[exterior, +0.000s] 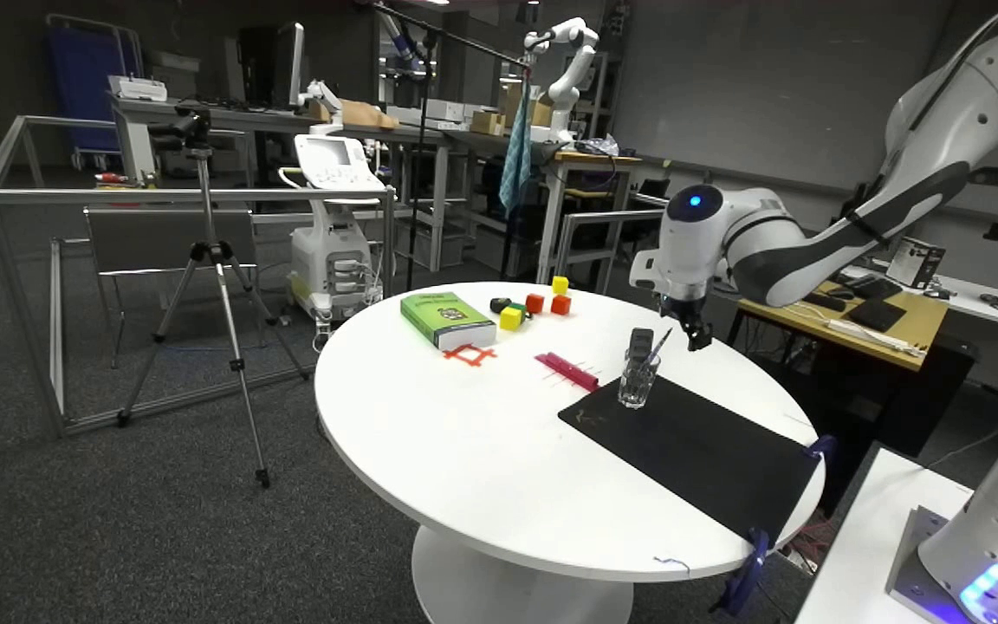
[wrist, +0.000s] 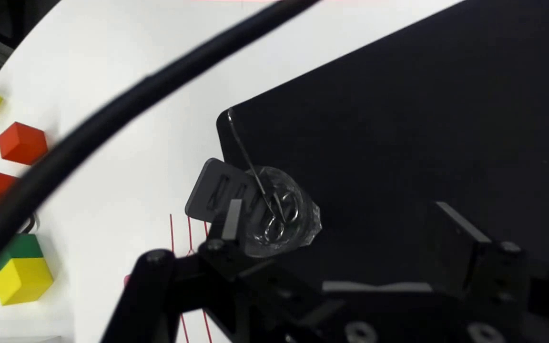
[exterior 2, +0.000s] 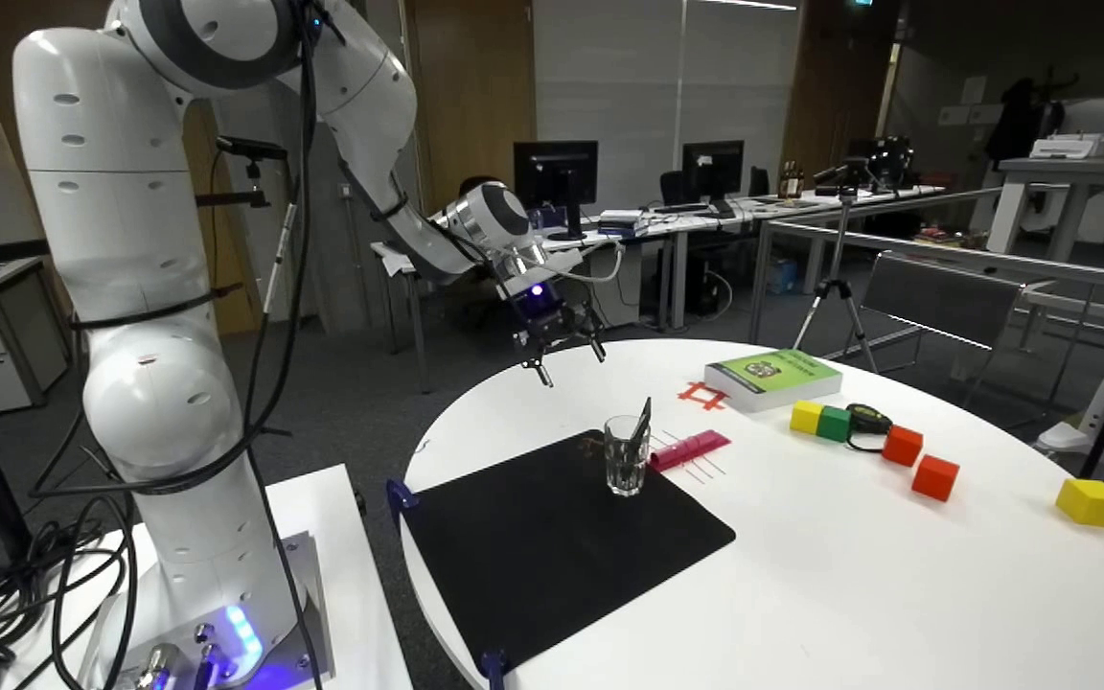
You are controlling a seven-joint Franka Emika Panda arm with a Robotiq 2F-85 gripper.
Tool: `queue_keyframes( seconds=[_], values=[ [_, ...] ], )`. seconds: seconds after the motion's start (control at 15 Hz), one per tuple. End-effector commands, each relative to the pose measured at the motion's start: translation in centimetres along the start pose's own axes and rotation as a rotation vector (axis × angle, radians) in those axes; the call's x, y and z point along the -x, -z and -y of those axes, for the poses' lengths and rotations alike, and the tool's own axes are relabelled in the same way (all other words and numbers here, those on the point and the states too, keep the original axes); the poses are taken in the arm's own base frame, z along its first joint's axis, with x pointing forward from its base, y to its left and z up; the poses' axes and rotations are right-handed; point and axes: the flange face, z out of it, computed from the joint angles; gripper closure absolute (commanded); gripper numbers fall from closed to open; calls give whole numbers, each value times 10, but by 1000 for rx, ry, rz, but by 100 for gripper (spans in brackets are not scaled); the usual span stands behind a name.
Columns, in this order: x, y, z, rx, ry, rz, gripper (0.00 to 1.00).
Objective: Put the scissors in the cup
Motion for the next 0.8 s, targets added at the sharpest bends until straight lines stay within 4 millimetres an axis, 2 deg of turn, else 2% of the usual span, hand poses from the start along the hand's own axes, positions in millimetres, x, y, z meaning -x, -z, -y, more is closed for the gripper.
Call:
queue_keyframes(
  seconds=[0.0, 0.27, 0.53, 0.73],
  values=[
    [42, 22, -13, -83, -116, -109, 0],
    [76, 25, -35, -204, -256, -175, 0],
    [109, 7, -59, -324, -399, -257, 0],
    [134, -14, -80, -435, -507, -312, 0]
  ],
)
